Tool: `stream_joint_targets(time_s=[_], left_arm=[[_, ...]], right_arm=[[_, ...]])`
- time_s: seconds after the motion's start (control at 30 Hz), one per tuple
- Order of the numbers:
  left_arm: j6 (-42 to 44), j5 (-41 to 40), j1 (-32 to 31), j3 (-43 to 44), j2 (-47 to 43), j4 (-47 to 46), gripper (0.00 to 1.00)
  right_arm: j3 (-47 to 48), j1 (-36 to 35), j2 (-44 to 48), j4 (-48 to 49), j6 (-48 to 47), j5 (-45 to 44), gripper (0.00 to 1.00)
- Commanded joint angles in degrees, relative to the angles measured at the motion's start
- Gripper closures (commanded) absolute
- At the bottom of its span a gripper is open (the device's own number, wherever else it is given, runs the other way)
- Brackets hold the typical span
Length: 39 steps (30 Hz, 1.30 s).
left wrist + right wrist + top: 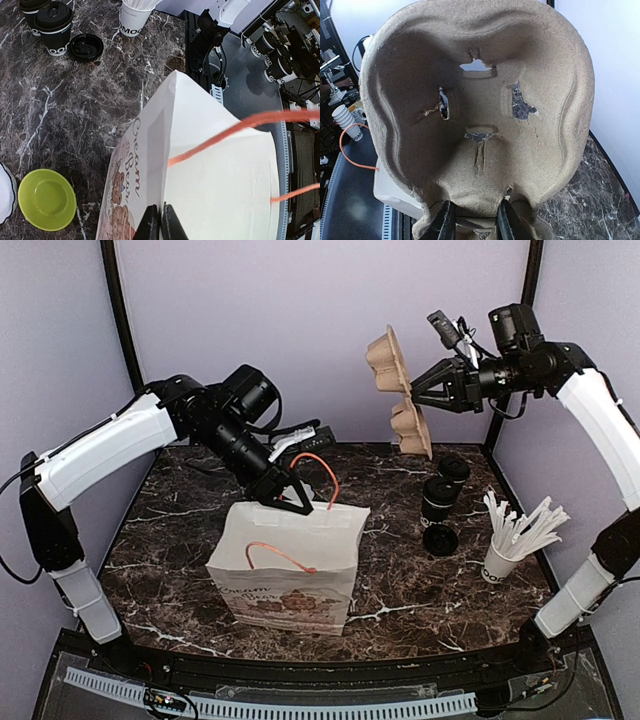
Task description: Pack the takeout coffee
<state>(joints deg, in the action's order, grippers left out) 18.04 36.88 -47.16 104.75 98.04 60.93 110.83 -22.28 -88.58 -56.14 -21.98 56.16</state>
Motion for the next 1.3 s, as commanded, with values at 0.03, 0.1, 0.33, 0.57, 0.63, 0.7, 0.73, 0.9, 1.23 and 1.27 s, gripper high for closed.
stream_joint_targets(time_s=[0.03,0.1,0.33,0.57,0.63,0.7,0.73,0.9,1.23,1.27], left_arm=[[-4.25,-0.82,-0.27,5.43,4.64,-1.98,1.0],[-5.65,-1.22,-0.28,6.88,6.26,-2.3,1.0],[-8.34,-5.7,-0.23,10.74,9.51,-2.62,0.76],[-8.3,-9.16,-0.24,9.35,4.32,-3.48,0.36],[-8.15,-10.01,-0.25,7.74,1.79,-4.27,0.31],[-8.24,-11.21,-0.25,6.32,-0.77,-5.15,0.28],[-8.17,-12.1,-0.23,5.89,-2.44,-5.4,0.26],[-8.07,-16.19,0.14,4.33,-6.7,-5.5,0.22],[-11.5,-26.89,5.64,1.69,-13.29,-7.0,0.21],[-11.74,-27.89,5.79,1.34,-14.14,-7.46,0.2]], right_arm=[[-0.01,-0.48,3.04,1.69,-1.1,5.7,0.73],[-0.33,-0.79,3.62,1.37,-1.25,7.13,0.73],[-0.41,-6.24,3.07,-4.29,-6.65,6.63,0.73],[-0.32,-14.06,1.95,-5.61,-8.17,4.39,0.73],[1.03,-15.47,1.16,-5.27,-7.63,4.23,0.73],[2.24,-16.73,0.19,-4.92,-7.26,4.06,0.73],[2.78,-17.41,-0.26,-4.82,-7.1,3.87,0.73],[4.85,-20.45,-2.66,-2.04,-4.22,2.13,0.73],[8.31,-28.32,-6.35,1.77,1.55,-2.78,0.73],[8.55,-29.17,-6.61,1.78,1.68,-3.1,0.73]])
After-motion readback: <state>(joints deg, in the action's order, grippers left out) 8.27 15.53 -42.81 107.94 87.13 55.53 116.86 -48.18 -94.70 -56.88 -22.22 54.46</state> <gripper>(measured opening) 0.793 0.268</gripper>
